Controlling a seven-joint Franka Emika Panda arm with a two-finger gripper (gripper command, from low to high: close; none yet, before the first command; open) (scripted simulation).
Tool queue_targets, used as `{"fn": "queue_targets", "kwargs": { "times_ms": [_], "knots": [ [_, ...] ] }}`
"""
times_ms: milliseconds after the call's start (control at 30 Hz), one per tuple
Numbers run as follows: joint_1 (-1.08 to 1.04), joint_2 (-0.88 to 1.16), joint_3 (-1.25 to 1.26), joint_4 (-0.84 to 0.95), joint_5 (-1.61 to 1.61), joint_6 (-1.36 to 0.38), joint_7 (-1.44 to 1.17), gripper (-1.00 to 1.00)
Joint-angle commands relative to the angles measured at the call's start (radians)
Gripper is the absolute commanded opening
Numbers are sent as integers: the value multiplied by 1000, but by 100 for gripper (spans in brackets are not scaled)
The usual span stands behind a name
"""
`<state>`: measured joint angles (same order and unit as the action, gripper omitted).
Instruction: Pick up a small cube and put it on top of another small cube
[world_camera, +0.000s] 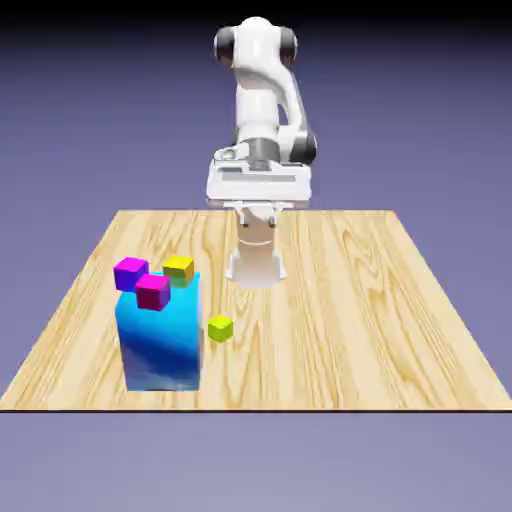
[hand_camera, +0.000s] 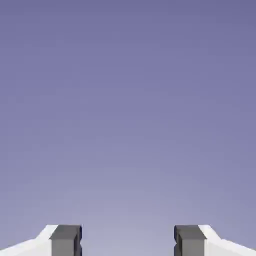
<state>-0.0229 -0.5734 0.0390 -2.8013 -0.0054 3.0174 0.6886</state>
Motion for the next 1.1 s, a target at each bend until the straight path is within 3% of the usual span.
{"fn": "queue_targets", "kwargs": {
  "times_ms": [0,1067],
  "knots": [
    [-29,-3,32,7,-4,-16,-44,0],
    [-954,-94,1068,239,-148,-537,-1435,0]
  ]
}}
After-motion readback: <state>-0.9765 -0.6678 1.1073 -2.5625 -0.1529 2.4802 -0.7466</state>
